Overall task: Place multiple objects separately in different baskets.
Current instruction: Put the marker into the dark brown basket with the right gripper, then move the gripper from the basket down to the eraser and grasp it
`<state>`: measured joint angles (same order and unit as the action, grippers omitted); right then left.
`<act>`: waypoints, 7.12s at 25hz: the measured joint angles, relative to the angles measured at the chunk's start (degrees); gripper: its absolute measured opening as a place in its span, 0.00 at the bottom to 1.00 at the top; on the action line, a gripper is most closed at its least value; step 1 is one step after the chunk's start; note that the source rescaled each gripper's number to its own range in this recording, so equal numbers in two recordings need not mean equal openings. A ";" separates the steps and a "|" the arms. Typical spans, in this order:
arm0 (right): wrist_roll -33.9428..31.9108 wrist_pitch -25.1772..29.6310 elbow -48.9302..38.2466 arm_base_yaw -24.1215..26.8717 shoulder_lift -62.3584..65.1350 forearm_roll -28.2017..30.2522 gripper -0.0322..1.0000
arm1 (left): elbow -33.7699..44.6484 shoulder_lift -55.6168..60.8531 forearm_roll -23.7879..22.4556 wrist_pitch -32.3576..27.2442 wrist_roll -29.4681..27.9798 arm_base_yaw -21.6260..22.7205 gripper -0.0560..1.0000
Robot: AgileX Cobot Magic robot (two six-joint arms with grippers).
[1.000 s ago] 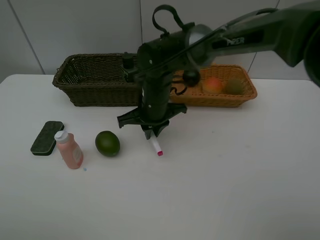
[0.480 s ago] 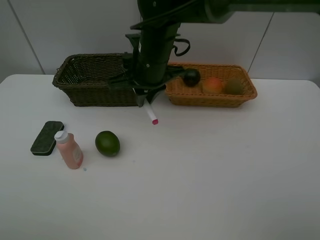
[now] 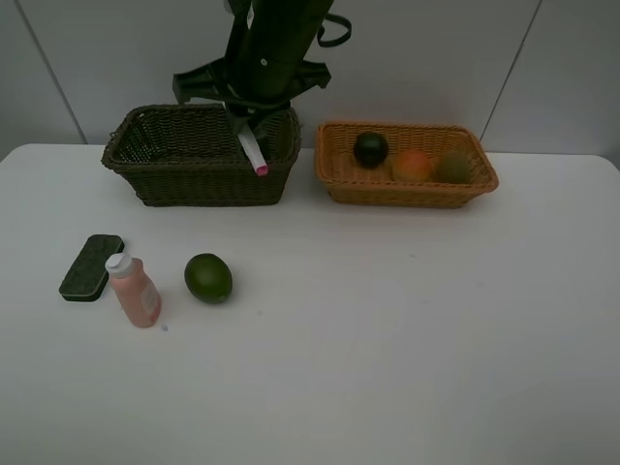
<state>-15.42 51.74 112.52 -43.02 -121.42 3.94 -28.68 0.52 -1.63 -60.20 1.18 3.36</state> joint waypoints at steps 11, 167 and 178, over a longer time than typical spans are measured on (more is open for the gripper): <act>0.12 -22.74 0.11 0.00 -4.44 0.25 0.03 | 0.00 0.00 0.00 0.00 0.00 0.00 1.00; 15.07 6.08 -74.19 29.37 93.74 0.39 1.00 | 0.00 0.00 0.00 0.00 0.00 0.00 1.00; 15.07 7.75 -78.62 35.63 111.13 -1.31 1.00 | 0.00 0.00 0.00 0.00 0.00 0.00 1.00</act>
<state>-0.35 59.50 33.90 -7.39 -10.29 2.63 -28.68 0.52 -1.63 -60.20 1.18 3.36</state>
